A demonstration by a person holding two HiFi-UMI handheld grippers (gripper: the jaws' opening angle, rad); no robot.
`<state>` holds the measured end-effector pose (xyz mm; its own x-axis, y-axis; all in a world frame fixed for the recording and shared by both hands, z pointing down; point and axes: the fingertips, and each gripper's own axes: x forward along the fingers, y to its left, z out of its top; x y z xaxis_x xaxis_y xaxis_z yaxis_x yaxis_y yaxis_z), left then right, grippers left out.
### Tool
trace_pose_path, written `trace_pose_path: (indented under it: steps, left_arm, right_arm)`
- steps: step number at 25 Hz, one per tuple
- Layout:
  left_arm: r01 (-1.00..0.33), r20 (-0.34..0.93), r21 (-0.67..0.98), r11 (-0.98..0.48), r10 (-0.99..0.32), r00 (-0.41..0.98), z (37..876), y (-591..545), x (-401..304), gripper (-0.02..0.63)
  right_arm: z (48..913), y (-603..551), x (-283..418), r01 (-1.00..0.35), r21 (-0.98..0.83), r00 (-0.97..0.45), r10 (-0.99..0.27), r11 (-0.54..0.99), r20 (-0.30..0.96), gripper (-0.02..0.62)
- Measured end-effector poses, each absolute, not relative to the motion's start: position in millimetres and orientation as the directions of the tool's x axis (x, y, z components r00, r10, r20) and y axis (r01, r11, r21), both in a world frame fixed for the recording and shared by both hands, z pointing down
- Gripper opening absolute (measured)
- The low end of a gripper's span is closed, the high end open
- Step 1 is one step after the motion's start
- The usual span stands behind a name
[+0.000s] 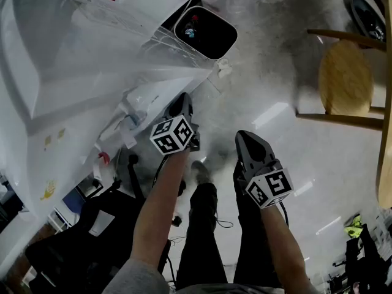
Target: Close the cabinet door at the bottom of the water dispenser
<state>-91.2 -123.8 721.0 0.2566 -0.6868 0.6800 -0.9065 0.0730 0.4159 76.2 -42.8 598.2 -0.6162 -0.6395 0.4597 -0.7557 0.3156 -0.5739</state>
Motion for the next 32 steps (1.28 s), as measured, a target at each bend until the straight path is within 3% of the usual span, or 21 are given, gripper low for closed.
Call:
trace_pose_path:
  steps: [13, 32]
  left_arm:
    - [-0.897, 0.645, 0.441, -0.027, -0.685, 0.338, 681.8, -96.1, -62.4, 0.008]
    - [-0.869, 0.474, 0.469, -0.157, -0.785, 0.398, 503.5, -26.4, -49.2, 0.008]
  right_arm:
    - [583.5, -38.1, 76.1, -0.746, -0.596, -0.615, -0.652, 0.298, 0.443, 0.009]
    - [492.6, -0.4, 30.6, -0.661, -0.636, -0.716, -0.590, 0.399, 0.374, 0.008]
